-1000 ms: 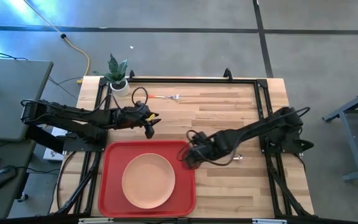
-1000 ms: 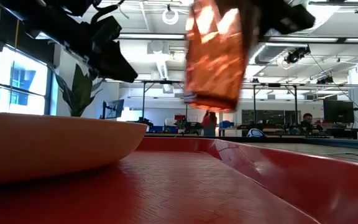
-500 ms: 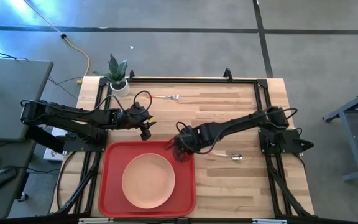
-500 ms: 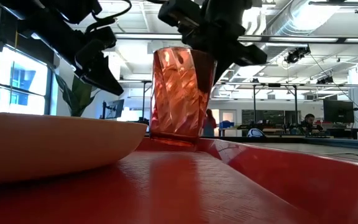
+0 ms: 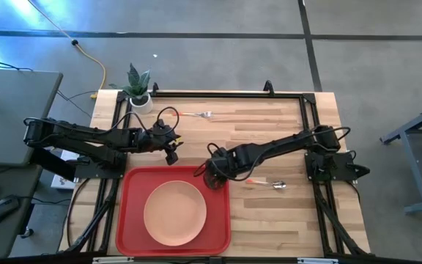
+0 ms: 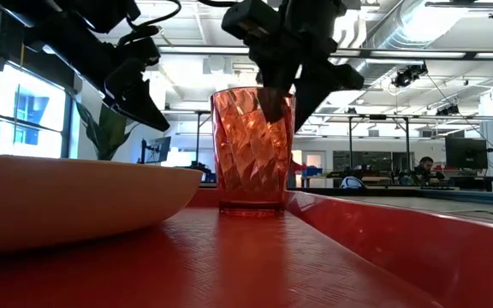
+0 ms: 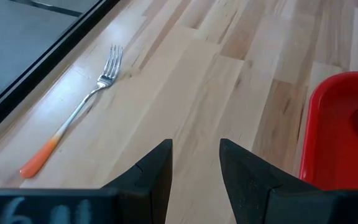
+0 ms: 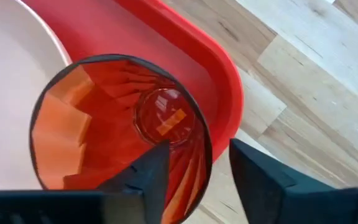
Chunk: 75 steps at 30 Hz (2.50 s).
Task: Pick and place plate/cup/fork/spoon on tray
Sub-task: Put the orange spoon on the red tray to the left of the pink plate
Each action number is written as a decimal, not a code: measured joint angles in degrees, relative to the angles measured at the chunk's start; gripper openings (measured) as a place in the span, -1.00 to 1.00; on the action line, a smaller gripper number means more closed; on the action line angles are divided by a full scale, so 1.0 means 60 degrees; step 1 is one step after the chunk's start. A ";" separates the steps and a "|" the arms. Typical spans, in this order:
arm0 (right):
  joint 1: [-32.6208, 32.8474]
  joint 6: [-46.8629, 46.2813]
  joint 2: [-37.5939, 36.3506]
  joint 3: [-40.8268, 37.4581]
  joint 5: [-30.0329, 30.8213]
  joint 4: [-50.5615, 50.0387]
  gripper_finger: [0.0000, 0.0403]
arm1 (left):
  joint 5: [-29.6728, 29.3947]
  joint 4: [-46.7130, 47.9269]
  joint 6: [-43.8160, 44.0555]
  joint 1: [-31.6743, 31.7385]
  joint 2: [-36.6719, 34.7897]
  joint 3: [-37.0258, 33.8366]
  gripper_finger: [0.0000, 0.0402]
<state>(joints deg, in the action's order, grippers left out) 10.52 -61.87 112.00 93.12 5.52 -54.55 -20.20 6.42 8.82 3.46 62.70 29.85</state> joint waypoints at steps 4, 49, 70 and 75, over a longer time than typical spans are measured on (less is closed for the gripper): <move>-0.0055 -0.0195 -0.0396 0.0045 -0.0365 0.0289 -0.07 | -0.0030 0.0000 0.0011 0.0000 0.0000 0.0000 -0.38; 0.1348 -0.7215 -0.7969 -1.0894 -0.1563 0.1819 -0.02 | 0.1346 -0.3726 0.0984 0.0994 0.0051 0.0011 -0.44; 0.1628 -0.7326 -0.8060 -1.1736 -0.1132 0.4053 -0.91 | 0.1784 -0.3818 0.1831 0.0725 0.0047 0.0004 -0.92; 0.1621 -0.7173 -0.8028 -1.1420 -0.0726 0.4122 -0.87 | 0.1319 -0.3759 0.2887 0.0728 -0.0006 0.0031 -0.89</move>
<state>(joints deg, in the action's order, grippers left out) 20.25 -104.90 63.83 24.60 1.16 -29.81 -12.29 -16.14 26.14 7.83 62.66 30.03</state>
